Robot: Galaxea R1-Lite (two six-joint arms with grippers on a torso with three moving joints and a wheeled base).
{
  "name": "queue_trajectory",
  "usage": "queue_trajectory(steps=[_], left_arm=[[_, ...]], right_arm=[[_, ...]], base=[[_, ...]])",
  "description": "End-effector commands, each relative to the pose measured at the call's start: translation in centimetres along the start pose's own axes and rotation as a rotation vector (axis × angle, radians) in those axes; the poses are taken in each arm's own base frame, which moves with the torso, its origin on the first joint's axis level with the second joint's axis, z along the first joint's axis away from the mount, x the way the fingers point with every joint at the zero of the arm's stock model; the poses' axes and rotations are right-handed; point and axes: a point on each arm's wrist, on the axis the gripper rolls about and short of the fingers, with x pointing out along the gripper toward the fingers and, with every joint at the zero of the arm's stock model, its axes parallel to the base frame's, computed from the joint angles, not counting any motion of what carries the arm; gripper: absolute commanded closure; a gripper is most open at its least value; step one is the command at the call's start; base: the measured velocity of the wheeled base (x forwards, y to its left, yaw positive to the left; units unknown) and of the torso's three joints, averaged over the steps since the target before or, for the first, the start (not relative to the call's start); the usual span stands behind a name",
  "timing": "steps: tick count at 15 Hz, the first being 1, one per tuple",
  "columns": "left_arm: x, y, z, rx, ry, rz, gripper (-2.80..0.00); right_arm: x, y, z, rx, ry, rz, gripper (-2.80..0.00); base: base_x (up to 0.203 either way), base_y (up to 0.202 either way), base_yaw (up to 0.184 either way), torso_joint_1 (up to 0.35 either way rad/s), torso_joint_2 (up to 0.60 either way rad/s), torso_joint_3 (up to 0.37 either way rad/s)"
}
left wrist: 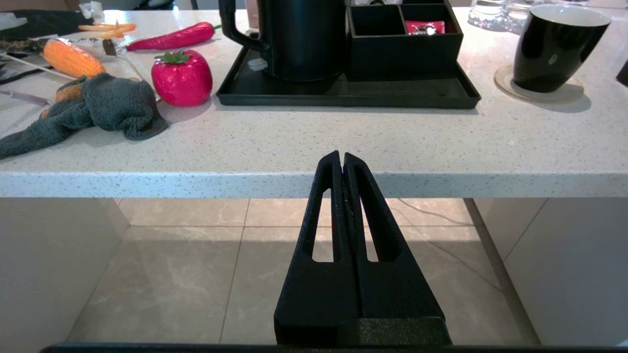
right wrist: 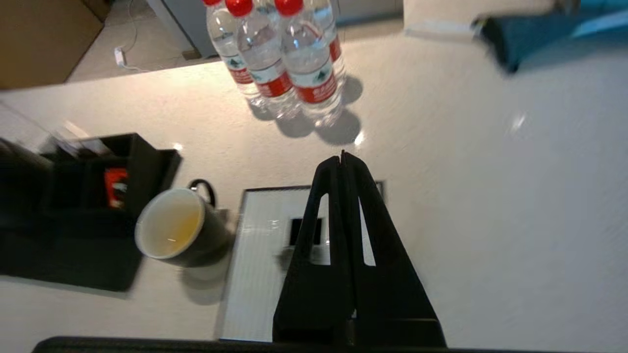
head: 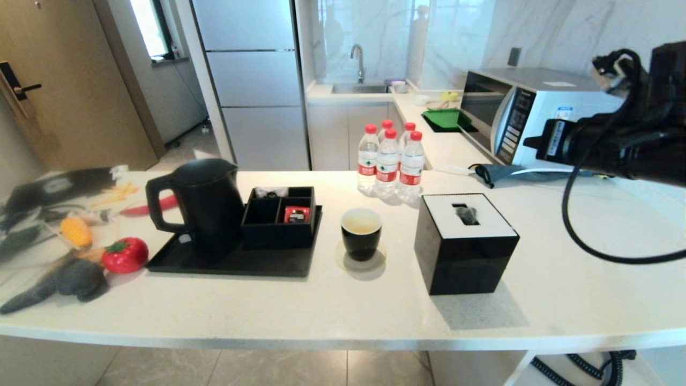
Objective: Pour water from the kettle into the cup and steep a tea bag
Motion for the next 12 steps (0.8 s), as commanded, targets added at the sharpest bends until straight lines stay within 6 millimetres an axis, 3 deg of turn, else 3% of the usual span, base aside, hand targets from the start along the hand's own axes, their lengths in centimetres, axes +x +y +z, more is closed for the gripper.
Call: queue_trajectory(steps=[1,6,12], left_arm=[[0.0,0.0,0.0,0.0,0.0,0.0,0.0],[0.0,0.0,0.0,0.0,0.0,0.0,0.0],[0.0,0.0,0.0,0.0,0.0,0.0,0.0]], right_arm=[[1.9,1.7,-0.4,0.153,0.095,-0.015,0.0],[4.4,5.2,-0.5,0.484,0.24,-0.052,0.0],[6.3,6.2,-2.0,0.667,0.359,-0.143,0.0]], base=[[0.0,0.0,0.0,0.0,0.0,0.0],[0.0,0.0,0.0,0.0,0.0,0.0],[0.0,0.0,0.0,0.0,0.0,0.0]])
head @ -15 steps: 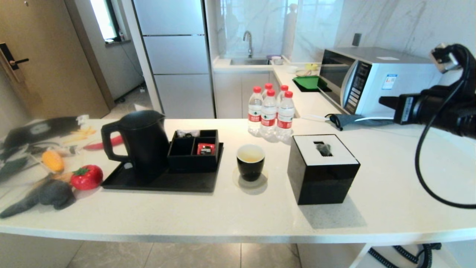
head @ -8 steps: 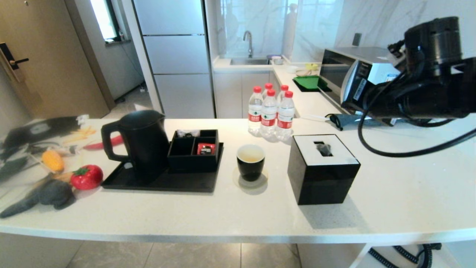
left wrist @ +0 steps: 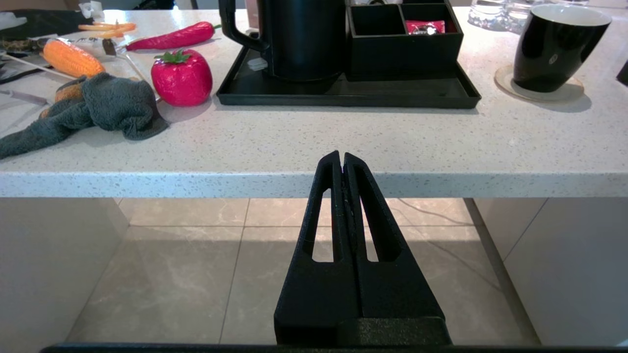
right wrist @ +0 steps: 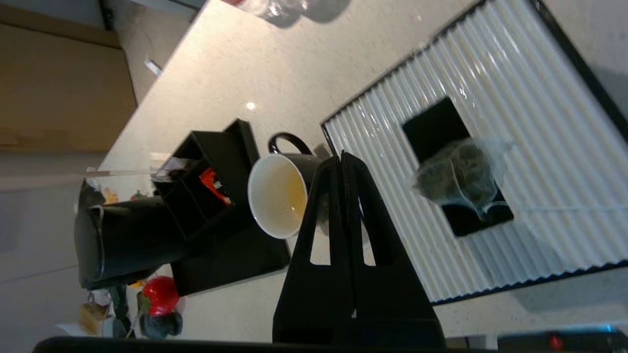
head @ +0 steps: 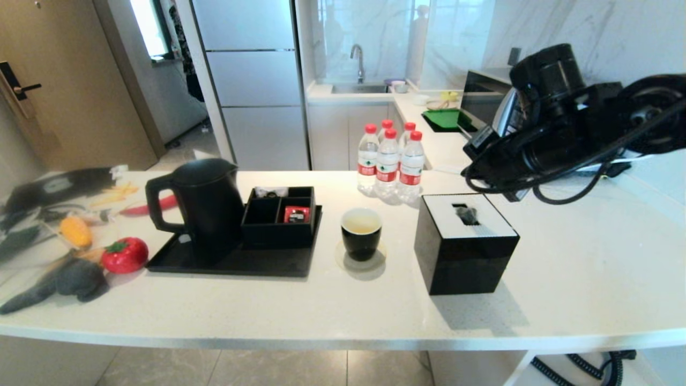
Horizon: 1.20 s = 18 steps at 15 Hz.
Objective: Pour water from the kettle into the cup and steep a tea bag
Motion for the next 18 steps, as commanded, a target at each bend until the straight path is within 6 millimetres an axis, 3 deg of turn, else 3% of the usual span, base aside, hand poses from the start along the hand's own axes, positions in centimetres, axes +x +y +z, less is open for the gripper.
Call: queue_trajectory(steps=[1,7,18], left_arm=[[0.0,0.0,0.0,0.0,-0.001,0.0,0.0],[0.0,0.0,0.0,0.0,-0.001,0.0,0.0],[0.0,0.0,0.0,0.0,-0.001,0.0,0.0]], right_arm=[[1.2,-0.1,-0.6,0.009,0.029,-0.036,0.0],[1.7,-1.3,-1.3,0.038,0.053,-0.159,0.0],[2.8,-2.3,-2.0,0.026,0.058,-0.235,0.0]], base=[[0.0,0.0,0.0,0.0,0.0,0.0],[0.0,0.0,0.0,0.0,0.0,0.0],[0.0,0.0,0.0,0.0,0.0,0.0]])
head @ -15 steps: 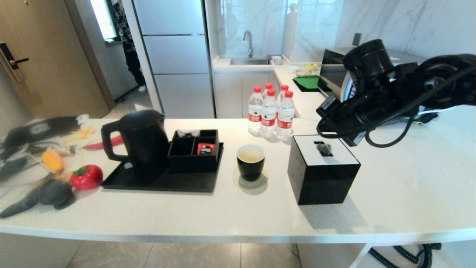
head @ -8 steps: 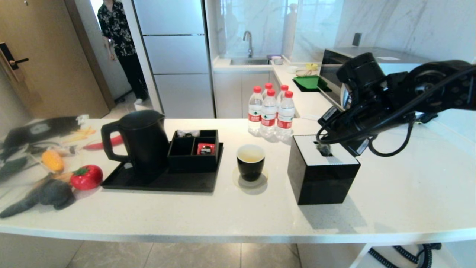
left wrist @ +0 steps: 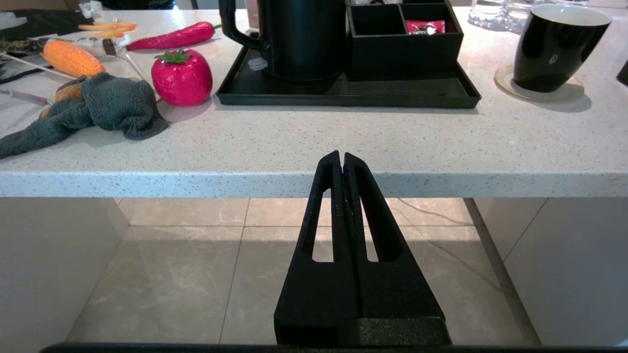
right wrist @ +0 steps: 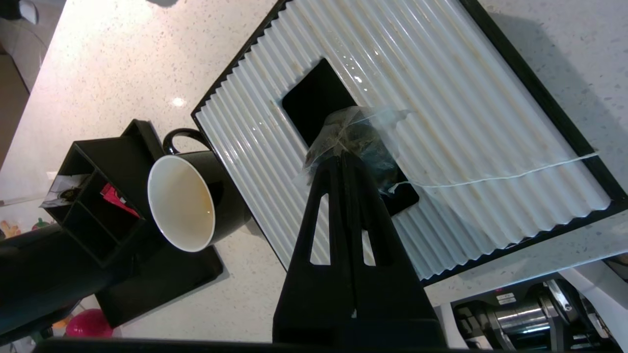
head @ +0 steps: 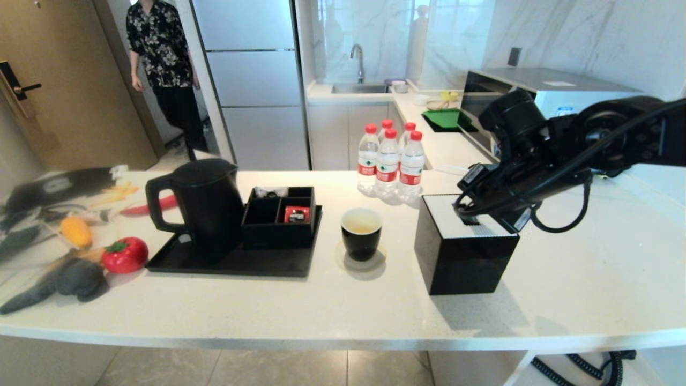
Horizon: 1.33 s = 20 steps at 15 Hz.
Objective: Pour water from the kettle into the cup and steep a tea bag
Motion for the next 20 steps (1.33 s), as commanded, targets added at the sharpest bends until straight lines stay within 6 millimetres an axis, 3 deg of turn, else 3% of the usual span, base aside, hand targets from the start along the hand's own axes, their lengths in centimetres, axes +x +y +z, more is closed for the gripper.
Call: queue_trajectory(steps=[1,20], left_arm=[[0.0,0.0,0.0,0.0,-0.001,0.0,0.0],[0.0,0.0,0.0,0.0,-0.001,0.0,0.0]], right_arm=[[0.2,-0.1,-0.1,0.003,0.005,-0.007,0.0],[0.7,0.1,-0.2,-0.001,0.006,-0.01,0.0]], base=[[0.0,0.0,0.0,0.0,0.0,0.0],[0.0,0.0,0.0,0.0,0.0,0.0]])
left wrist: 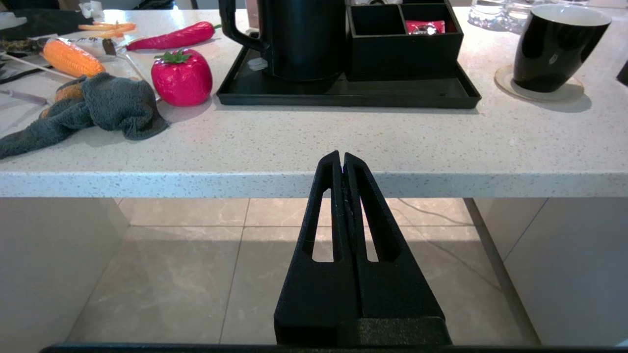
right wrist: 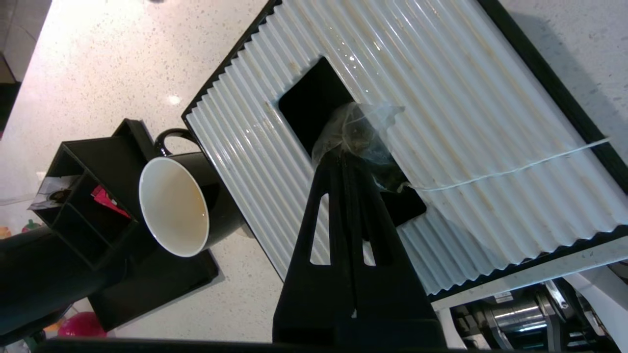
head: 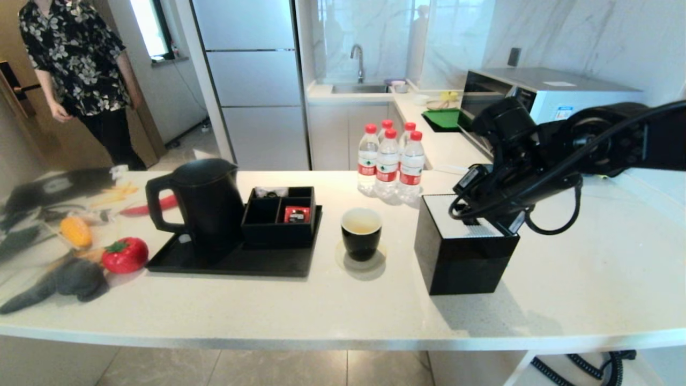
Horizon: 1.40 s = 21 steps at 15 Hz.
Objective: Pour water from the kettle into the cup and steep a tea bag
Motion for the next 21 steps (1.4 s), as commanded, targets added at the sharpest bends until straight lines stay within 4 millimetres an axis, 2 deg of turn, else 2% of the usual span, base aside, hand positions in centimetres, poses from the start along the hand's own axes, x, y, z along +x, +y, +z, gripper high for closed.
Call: queue_trajectory(steps=[1,14,18,21], left_arm=[[0.0,0.0,0.0,0.0,-0.001,0.0,0.0],[0.0,0.0,0.0,0.0,-0.001,0.0,0.0],[0.0,0.0,0.0,0.0,-0.001,0.0,0.0],[0.0,0.0,0.0,0.0,-0.001,0.0,0.0]], right_arm=[[-0.4,0.1,0.1,0.007,-0.006,0.008,0.0],[0.5,-0.2,-0.2,0.0,0.008,-0.016,0.0],[-1.3,0.1,0.3,0.007,-0.017,0.024,0.0],[-3.4,0.0,0.8,0.008,-0.04,0.063,0.0]], base=[[0.0,0.0,0.0,0.0,0.0,0.0],[0.0,0.0,0.0,0.0,0.0,0.0],[0.0,0.0,0.0,0.0,0.0,0.0],[0.0,0.0,0.0,0.0,0.0,0.0]])
